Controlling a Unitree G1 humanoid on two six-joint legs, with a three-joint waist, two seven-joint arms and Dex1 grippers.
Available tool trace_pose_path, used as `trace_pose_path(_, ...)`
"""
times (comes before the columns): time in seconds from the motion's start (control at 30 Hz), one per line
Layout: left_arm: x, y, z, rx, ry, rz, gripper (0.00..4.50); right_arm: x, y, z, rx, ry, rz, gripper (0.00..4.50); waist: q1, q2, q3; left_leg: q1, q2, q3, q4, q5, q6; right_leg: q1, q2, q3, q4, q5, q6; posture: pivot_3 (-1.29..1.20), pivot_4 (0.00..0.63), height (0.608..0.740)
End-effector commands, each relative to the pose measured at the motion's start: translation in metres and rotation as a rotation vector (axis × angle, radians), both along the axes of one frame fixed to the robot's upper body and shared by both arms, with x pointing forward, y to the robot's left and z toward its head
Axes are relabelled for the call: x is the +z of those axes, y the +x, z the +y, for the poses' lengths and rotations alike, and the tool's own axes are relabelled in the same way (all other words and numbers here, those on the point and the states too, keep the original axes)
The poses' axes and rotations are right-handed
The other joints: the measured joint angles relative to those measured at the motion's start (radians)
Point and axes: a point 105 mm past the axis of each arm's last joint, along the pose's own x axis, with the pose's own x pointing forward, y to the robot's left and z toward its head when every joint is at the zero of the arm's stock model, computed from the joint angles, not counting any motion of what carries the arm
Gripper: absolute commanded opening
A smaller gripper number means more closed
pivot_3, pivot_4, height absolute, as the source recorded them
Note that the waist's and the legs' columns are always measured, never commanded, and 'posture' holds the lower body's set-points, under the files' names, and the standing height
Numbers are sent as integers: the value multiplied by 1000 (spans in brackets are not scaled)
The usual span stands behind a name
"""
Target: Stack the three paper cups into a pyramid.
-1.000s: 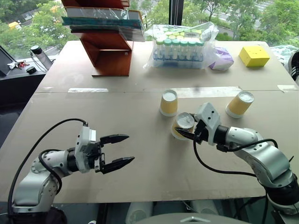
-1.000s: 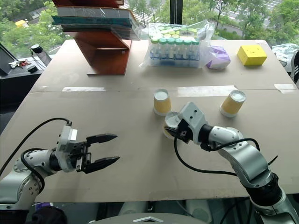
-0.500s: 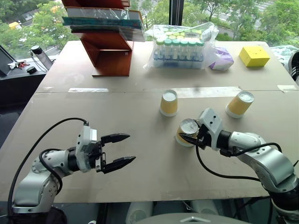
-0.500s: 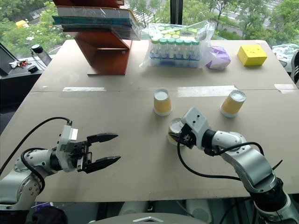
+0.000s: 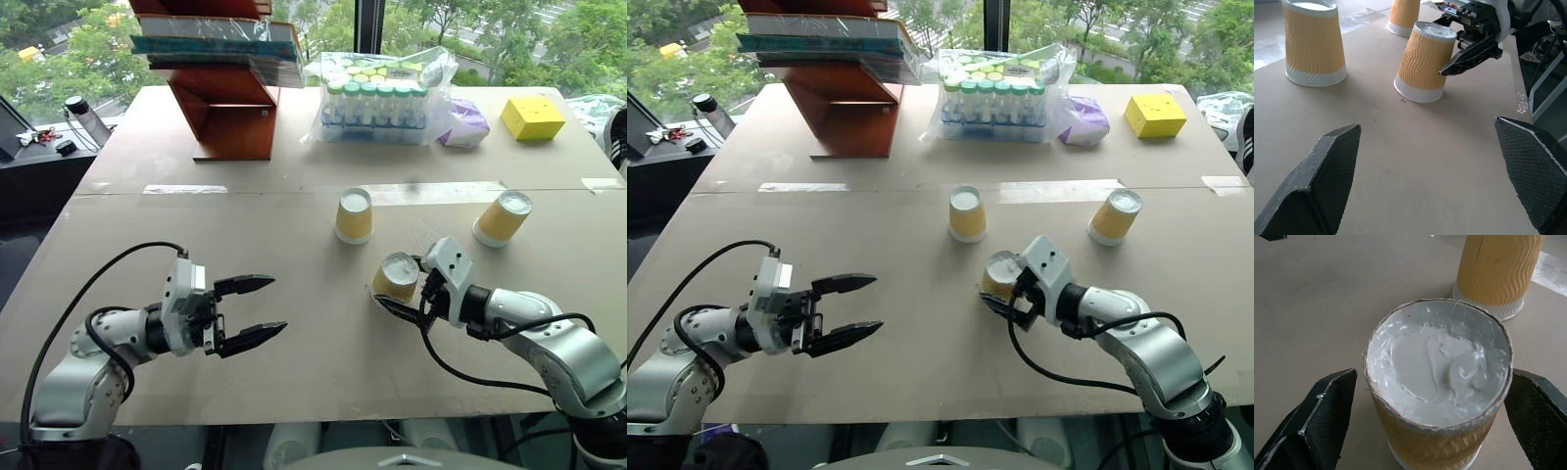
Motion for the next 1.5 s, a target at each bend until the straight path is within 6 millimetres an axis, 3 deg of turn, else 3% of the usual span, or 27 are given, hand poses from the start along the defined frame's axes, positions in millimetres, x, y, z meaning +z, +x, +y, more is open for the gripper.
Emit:
trace_pose_path(0.03,10,34,-4,154,43,-58,4500,49,-14,-4,53,85,-232,4472,12,0,0,0,-1,-1,0,0,0,0,0,-1,0,0,0,0,150,740)
trace_pose_path(0.23,26,66,-43,82,16,-56,4500,63,-40,-22,89,60,-357,4472,15,-1,0,0,-3,-1,2,0,0,1,0,-1,2,0,1,0,150,740)
trace_pose_path(0.37,21,99,-62,125,67,-77,4500,62,-48,-38,15,27,-370,4472,5,-2,0,1,-4,0,2,0,0,1,0,0,4,0,1,0,150,740)
trace_pose_path(0.63,14,138,-96,73,85,-90,4500,62,-78,-55,-95,26,-342,4472,3,-3,0,3,-4,1,3,0,0,1,2,1,8,0,1,0,150,740)
trace_pose_path(0.87,16,156,-113,33,65,-121,4500,65,-99,-68,-131,34,-365,4472,1,-4,0,3,-4,2,4,0,0,2,1,2,8,0,1,0,150,740)
trace_pose_path(1.13,15,172,-125,40,57,-124,4500,64,-106,-74,-178,9,-365,4472,1,-4,0,3,-4,3,5,0,0,3,1,0,8,0,1,0,150,740)
trace_pose_path(1.33,15,174,-128,27,34,-127,2593,61,-107,-75,-188,-3,-353,4500,1,-5,0,3,-4,3,5,0,0,3,1,1,8,-1,1,0,150,740)
trace_pose_path(1.5,25,169,-110,5,-6,-124,2593,61,-106,-74,-187,-6,-348,4500,0,-5,1,3,-4,3,5,0,0,3,1,1,8,-1,1,0,150,740)
